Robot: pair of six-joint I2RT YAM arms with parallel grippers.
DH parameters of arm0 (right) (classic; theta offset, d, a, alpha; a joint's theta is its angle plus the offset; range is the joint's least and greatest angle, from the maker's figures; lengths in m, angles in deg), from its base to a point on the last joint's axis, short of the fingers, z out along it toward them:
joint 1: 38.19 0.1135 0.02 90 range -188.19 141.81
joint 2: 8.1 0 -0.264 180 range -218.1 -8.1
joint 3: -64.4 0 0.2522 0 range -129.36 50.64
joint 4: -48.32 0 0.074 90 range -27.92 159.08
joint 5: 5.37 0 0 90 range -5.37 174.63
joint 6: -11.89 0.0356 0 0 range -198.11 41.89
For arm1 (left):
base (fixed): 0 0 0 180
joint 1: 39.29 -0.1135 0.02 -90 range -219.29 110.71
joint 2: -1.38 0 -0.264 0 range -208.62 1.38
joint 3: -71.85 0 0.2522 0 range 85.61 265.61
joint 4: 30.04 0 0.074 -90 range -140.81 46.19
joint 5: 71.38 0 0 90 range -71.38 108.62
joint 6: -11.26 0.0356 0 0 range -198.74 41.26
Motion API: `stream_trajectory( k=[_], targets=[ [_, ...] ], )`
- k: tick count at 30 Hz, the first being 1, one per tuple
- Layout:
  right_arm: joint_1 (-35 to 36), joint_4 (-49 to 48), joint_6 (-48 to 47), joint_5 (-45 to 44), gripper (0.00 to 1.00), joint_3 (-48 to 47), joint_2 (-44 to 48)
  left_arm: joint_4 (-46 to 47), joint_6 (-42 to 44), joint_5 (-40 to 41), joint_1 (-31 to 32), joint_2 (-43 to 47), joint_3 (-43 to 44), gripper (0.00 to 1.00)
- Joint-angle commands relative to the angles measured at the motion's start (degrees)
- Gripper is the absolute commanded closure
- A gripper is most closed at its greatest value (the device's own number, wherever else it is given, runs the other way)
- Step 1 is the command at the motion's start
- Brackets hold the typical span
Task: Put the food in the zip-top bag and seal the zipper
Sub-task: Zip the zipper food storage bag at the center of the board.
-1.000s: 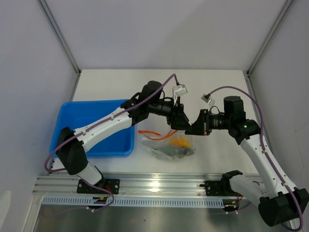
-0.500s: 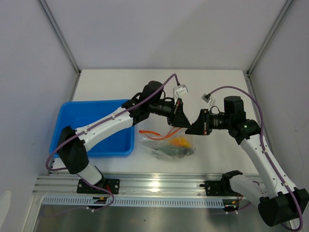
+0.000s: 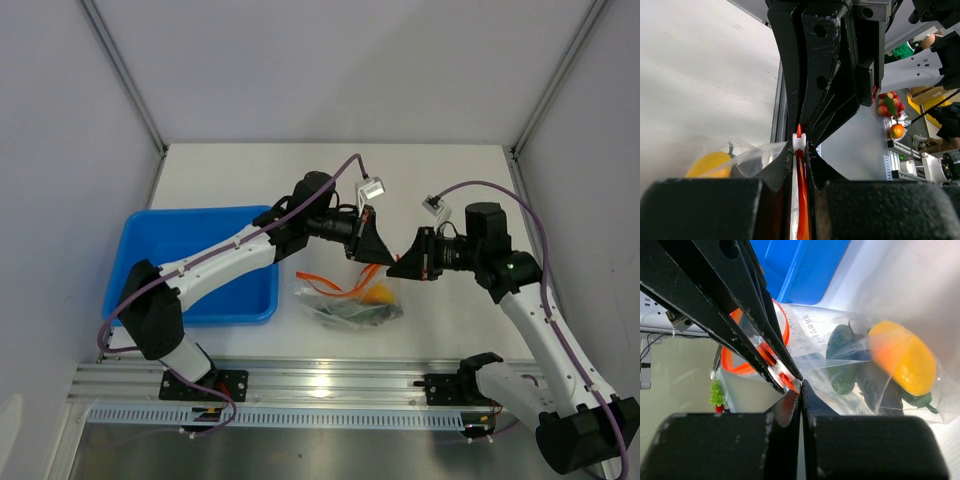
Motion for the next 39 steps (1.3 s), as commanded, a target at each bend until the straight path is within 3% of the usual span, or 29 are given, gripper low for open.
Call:
stream_trajectory(
  k=[1,13,17,19,20,23,25,26,29,35,36,37,39],
  targets=[
    [-1.0,-2.8,2.6,-4.3,1.0,0.5,2.1,0.9,-1.5,-2.2,-0.3,2.2,-0.5,0.99],
    [-1.7,-3.8,4.7,-6.6,1.0,0.9,3.4,-3.9,0.1,-1.5,-0.3,2.8,-0.1,0.99],
    [-1.9,-3.3,1.1,2.1,0.99,0.1,1.5,-3.9,0.1,-2.2,-0.3,2.7,0.0,1.0],
    [-1.3,-1.9,-0.6,6.8,0.84,-1.0,0.1,-4.4,0.8,-2.1,-0.4,2.4,1.0,0.99],
    [-1.0,-1.6,-2.0,7.7,0.7,-1.3,-0.1,-4.7,1.0,-2.4,-0.5,2.3,1.3,0.99],
    [-0.2,-2.1,-2.8,9.2,0.62,-1.5,0.2,-5.2,0.8,-3.6,-0.8,1.2,2.8,0.99],
    [-0.4,-3.1,-2.4,9.8,0.64,-0.9,0.1,-5.0,0.4,-4.3,-1.0,0.6,3.6,0.99],
    [-0.4,-3.9,-2.3,10.1,0.72,-0.7,0.0,-5.0,0.4,-4.9,-1.0,0.4,3.8,0.99],
    [-0.8,-5.0,-1.8,10.4,0.86,-0.1,-0.5,-5.0,0.0,-5.8,-1.1,0.2,3.8,0.99],
    [-1.1,-7.0,-0.6,11.7,0.88,-0.3,-0.8,-7.1,-0.3,-7.3,-1.4,-1.1,4.2,0.99],
    [-1.0,-7.2,-0.4,11.7,0.9,-0.3,-0.9,-7.1,-0.6,-7.3,-1.4,-1.2,4.2,0.99],
    [-1.0,-7.4,-0.3,11.7,0.98,-0.3,-0.9,-7.1,-0.6,-7.3,-1.3,-1.4,4.1,0.99],
    [-1.0,-7.6,0.1,10.8,1.0,-0.3,-1.0,-7.5,-0.7,-7.3,-1.3,-1.7,4.3,1.0]
  ],
)
